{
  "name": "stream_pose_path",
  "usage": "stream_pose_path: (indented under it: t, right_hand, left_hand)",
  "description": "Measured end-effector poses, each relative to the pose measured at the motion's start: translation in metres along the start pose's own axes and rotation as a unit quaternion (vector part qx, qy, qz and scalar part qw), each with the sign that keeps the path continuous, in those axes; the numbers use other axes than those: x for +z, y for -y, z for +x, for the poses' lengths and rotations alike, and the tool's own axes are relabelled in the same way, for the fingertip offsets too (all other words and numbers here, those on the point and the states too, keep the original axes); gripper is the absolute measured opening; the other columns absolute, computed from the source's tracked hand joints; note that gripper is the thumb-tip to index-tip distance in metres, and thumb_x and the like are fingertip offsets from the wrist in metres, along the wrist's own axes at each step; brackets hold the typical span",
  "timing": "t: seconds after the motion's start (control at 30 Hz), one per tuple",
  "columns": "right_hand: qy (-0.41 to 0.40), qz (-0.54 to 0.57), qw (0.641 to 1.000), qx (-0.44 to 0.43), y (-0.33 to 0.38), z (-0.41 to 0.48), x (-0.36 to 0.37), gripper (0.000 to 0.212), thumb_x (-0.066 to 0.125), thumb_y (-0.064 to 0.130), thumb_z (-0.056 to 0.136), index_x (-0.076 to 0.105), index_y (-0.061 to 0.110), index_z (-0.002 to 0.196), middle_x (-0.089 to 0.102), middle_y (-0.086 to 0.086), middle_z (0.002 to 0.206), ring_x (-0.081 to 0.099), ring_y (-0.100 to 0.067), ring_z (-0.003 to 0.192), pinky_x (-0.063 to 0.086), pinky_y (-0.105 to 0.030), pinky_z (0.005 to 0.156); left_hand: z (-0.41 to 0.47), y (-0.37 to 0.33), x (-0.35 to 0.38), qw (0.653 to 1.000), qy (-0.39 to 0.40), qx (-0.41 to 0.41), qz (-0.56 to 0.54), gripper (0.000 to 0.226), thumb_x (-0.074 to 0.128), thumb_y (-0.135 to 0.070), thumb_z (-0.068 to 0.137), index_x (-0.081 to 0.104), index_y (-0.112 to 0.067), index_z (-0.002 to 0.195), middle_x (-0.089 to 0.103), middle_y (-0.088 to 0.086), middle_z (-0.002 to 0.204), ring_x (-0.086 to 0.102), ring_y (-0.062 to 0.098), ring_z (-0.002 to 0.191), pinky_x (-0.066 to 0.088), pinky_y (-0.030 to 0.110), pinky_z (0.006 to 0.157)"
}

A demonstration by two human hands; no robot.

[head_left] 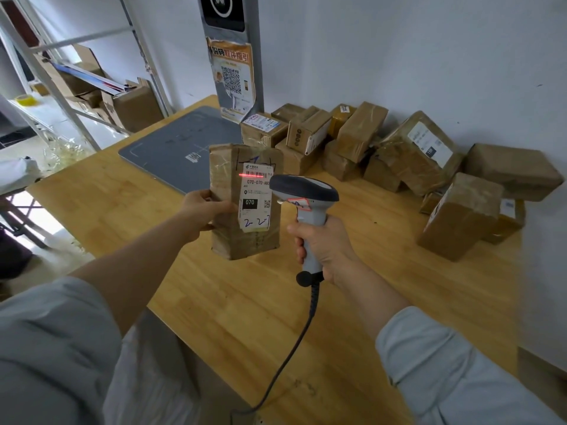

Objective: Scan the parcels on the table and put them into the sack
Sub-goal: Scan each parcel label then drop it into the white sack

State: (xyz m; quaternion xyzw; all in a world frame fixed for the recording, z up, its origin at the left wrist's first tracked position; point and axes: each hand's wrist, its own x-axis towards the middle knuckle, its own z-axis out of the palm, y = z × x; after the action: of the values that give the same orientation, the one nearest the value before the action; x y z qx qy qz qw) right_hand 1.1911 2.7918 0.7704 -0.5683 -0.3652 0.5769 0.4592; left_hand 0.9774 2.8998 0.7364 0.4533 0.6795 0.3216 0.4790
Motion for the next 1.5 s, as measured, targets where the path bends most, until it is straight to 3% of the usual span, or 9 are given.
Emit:
stream_pose_path:
  t: [0.43, 0.53, 0.7, 0.93, 1.07, 1.3, 1.4, 1.5]
  right_hand:
    - [0.024, -0.003, 1.000, -0.015, -0.003, -0.005, 0.009, 0.013, 0.066, 0.006, 0.085, 0.056, 0.011, 0.078, 0.052, -0.001, 0.054, 0.046, -0.011, 0.042, 0.044, -0.023, 0.044]
    - [0.035, 0.026, 0.999, -0.006, -0.004, -0.006, 0.015, 0.013, 0.067, 0.005, 0.084, 0.057, 0.010, 0.079, 0.052, 0.000, 0.052, 0.046, -0.011, 0.041, 0.042, -0.023, 0.043]
    - [0.098, 0.031, 0.995, 0.013, -0.016, -0.007, 0.039, 0.012, 0.066, 0.003, 0.083, 0.058, 0.009, 0.077, 0.052, -0.003, 0.054, 0.045, -0.014, 0.043, 0.041, -0.025, 0.045]
    - [0.205, -0.002, 0.977, 0.061, -0.049, -0.022, 0.108, 0.014, 0.065, -0.001, 0.084, 0.056, 0.008, 0.076, 0.049, -0.006, 0.053, 0.043, -0.015, 0.041, 0.039, -0.025, 0.043]
    - [0.250, -0.043, 0.964, 0.086, -0.068, -0.032, 0.145, 0.012, 0.065, -0.001, 0.082, 0.058, 0.007, 0.077, 0.049, -0.008, 0.052, 0.042, -0.019, 0.041, 0.040, -0.027, 0.044]
    - [0.275, -0.098, 0.942, 0.167, -0.106, -0.018, 0.229, 0.009, 0.069, -0.003, 0.080, 0.062, 0.003, 0.079, 0.061, -0.012, 0.061, 0.053, -0.020, 0.047, 0.049, -0.028, 0.048]
    - [0.263, -0.107, 0.935, 0.213, -0.132, -0.004, 0.280, 0.012, 0.069, -0.002, 0.081, 0.063, 0.000, 0.091, 0.066, -0.016, 0.072, 0.062, -0.023, 0.058, 0.057, -0.034, 0.060]
    - [0.245, -0.122, 0.926, 0.259, -0.172, 0.017, 0.330, 0.021, 0.073, 0.004, 0.077, 0.065, 0.000, 0.096, 0.066, -0.014, 0.082, 0.064, -0.024, 0.071, 0.057, -0.036, 0.072]
  left_hand:
    - [-0.017, 0.009, -0.013, 0.999, -0.027, -0.005, -0.047, 0.060, 0.079, -0.014, 0.074, 0.051, -0.009, 0.127, 0.057, 0.002, 0.111, 0.054, 0.024, 0.110, 0.049, 0.051, 0.095]
    - [-0.030, 0.014, -0.024, 0.996, -0.047, -0.023, -0.077, 0.049, 0.079, -0.014, 0.075, 0.052, -0.012, 0.116, 0.059, 0.002, 0.108, 0.055, 0.023, 0.106, 0.051, 0.049, 0.092]
    - [-0.061, 0.039, -0.078, 0.985, -0.125, -0.064, -0.101, 0.050, 0.081, -0.023, 0.071, 0.061, -0.008, 0.114, 0.066, 0.007, 0.109, 0.062, 0.024, 0.104, 0.055, 0.050, 0.086]
    - [-0.123, 0.104, -0.176, 0.925, -0.348, -0.123, -0.093, 0.058, 0.083, -0.027, 0.067, 0.060, -0.011, 0.118, 0.064, 0.006, 0.110, 0.061, 0.026, 0.103, 0.053, 0.045, 0.091]
    - [-0.157, 0.151, -0.217, 0.877, -0.444, -0.171, -0.070, 0.071, 0.081, -0.041, 0.048, 0.065, -0.016, 0.113, 0.068, 0.004, 0.109, 0.064, 0.025, 0.097, 0.056, 0.042, 0.087]
    - [-0.162, 0.228, -0.268, 0.851, -0.484, -0.195, -0.055, 0.073, 0.088, -0.031, 0.063, 0.058, -0.006, 0.125, 0.064, 0.012, 0.121, 0.061, 0.030, 0.109, 0.052, 0.043, 0.092]
    - [-0.151, 0.265, -0.291, 0.852, -0.474, -0.215, -0.059, 0.078, 0.090, -0.032, 0.057, 0.059, -0.002, 0.122, 0.064, 0.013, 0.120, 0.062, 0.031, 0.107, 0.053, 0.042, 0.089]
    - [-0.137, 0.300, -0.310, 0.849, -0.460, -0.245, -0.087, 0.090, 0.088, -0.045, 0.042, 0.060, -0.009, 0.119, 0.067, 0.007, 0.112, 0.065, 0.028, 0.099, 0.056, 0.043, 0.083]
